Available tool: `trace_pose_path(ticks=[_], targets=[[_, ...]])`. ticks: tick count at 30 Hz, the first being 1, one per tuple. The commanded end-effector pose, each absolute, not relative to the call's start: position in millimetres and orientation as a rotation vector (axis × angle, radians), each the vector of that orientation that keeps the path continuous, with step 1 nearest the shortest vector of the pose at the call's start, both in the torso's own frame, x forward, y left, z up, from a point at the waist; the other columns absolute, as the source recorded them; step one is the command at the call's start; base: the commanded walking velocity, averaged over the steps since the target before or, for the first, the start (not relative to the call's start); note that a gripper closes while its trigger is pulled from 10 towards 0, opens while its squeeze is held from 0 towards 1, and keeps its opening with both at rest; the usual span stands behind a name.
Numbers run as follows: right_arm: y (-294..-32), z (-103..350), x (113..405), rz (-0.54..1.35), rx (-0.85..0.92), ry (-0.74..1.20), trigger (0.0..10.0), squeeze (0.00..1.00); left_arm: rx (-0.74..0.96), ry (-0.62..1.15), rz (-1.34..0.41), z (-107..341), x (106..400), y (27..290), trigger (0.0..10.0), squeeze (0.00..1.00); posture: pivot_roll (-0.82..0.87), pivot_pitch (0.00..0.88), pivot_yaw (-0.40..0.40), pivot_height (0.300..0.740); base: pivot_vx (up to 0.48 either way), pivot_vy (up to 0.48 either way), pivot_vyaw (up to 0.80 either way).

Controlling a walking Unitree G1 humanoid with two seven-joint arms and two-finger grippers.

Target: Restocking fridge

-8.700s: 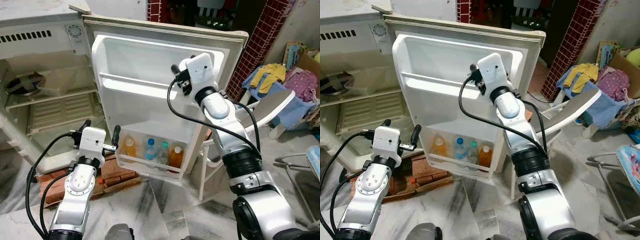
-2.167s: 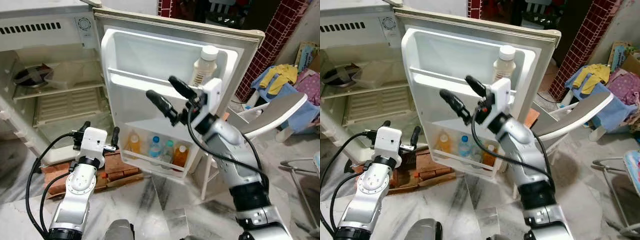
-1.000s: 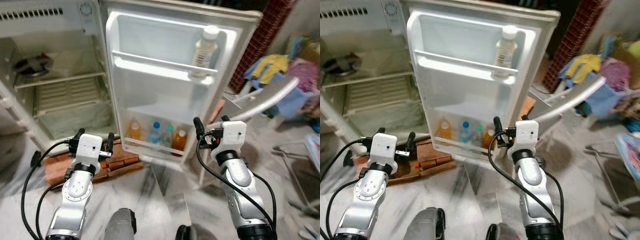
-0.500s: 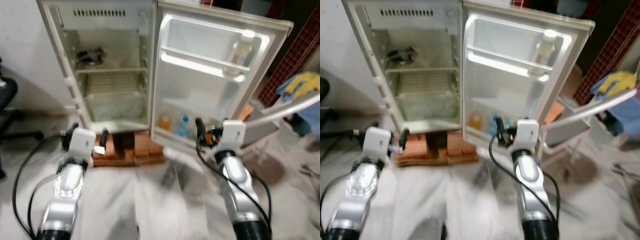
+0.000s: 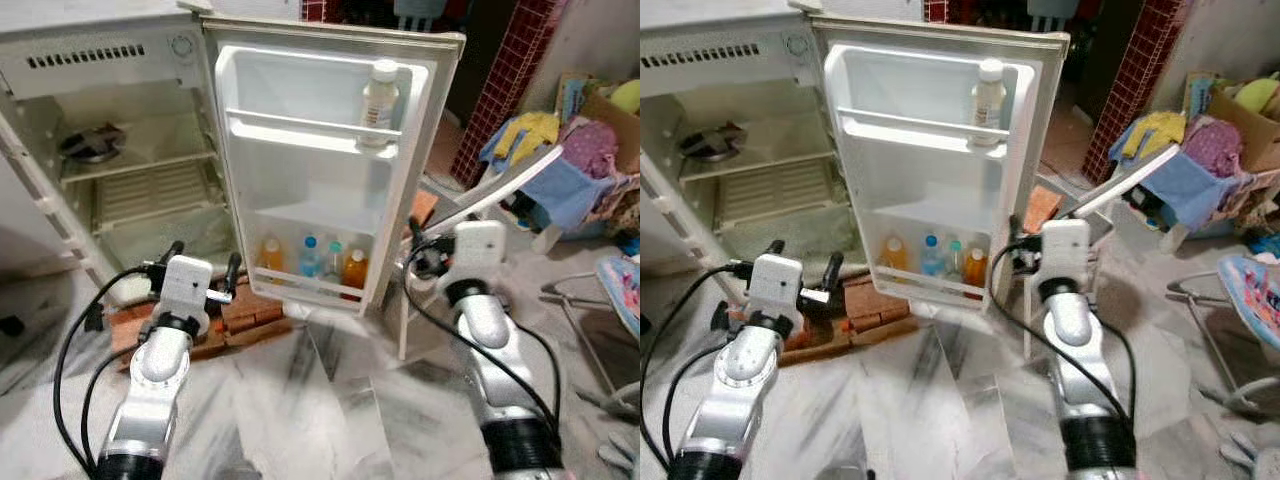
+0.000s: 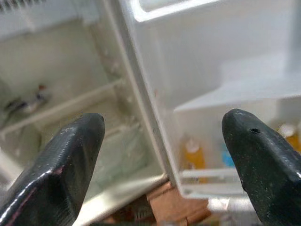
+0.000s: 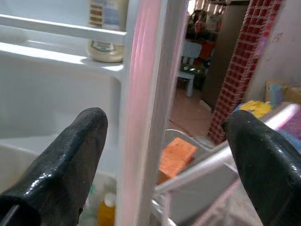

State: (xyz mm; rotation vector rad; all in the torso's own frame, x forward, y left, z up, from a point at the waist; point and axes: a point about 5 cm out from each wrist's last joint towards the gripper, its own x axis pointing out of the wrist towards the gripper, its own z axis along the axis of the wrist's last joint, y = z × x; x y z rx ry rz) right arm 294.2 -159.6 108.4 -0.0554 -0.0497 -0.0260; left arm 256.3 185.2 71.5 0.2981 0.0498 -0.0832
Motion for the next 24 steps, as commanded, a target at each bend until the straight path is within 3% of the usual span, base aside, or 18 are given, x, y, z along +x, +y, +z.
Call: trace_pose_path(ticks=[1, 7, 24], targets=[[-153.6, 107.2, 295.5, -0.015, -0.039, -0.041, 10.0, 0.0, 0.294, 0.049, -0.059, 73.8, 257.5, 189.6, 10.0, 0.0, 0.12, 0.0, -0.03, 0.74, 0.39, -0.274, 0.0], [-142.6, 108.0, 291.5, 0.108, 0.015, -0.028, 10.0, 0.0, 0.293, 0.049, -0.047, 74.3, 260.0, 187.7, 10.0, 0.0, 0.11, 0.0, -0.028, 0.74, 0.378, -0.29, 0.19], [-140.6, 115.2, 298.2, 0.14, 0.032, -0.059, 10.0, 0.0, 0.315, 0.061, -0.04, 73.1, 260.6, 186.1, 10.0, 0.0, 0.12, 0.002, -0.033, 0.74, 0.344, -0.329, 0.79]])
